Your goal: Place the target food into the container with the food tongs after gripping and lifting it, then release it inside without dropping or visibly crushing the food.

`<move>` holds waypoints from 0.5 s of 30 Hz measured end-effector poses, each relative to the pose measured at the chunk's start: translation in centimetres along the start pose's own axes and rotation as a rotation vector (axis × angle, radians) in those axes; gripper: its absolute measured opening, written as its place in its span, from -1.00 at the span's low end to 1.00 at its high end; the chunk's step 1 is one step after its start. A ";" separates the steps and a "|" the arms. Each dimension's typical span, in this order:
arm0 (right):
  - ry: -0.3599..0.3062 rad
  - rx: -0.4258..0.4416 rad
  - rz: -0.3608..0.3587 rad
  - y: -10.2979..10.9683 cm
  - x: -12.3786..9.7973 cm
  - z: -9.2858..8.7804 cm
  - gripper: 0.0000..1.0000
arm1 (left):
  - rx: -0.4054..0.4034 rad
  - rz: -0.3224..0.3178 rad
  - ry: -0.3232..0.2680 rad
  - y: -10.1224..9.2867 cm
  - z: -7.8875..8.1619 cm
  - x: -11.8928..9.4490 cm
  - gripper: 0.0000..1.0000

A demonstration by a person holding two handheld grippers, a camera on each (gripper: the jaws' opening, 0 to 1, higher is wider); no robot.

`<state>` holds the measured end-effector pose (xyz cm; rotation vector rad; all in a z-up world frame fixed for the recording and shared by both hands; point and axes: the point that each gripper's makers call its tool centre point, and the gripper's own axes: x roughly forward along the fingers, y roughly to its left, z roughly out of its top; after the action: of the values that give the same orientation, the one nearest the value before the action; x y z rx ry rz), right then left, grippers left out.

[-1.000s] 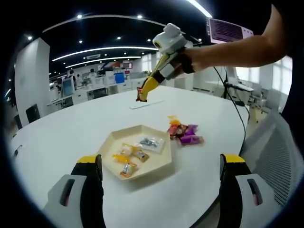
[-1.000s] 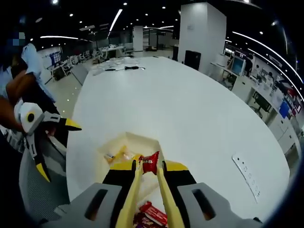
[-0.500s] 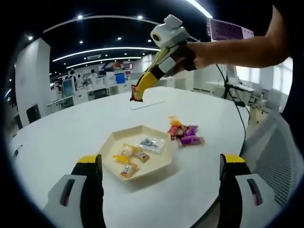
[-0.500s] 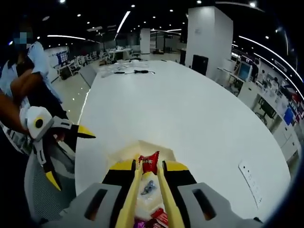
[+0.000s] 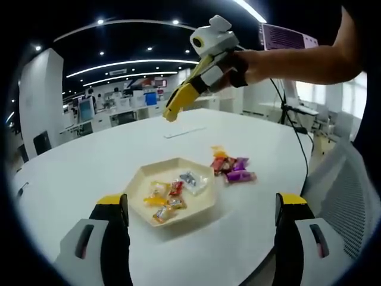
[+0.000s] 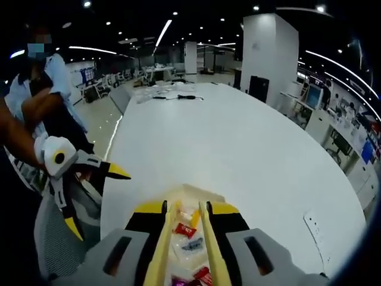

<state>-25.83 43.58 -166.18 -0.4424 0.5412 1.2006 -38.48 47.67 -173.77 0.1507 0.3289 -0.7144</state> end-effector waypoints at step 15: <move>-0.030 -0.017 -0.018 -0.8 -1.6 0.1 -0.44 | 0.001 0.000 0.004 0.0 -0.1 0.0 0.98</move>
<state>-25.44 42.24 -165.11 -0.4426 0.5006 1.1931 -38.50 47.69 -173.86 0.1530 0.3325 -0.7148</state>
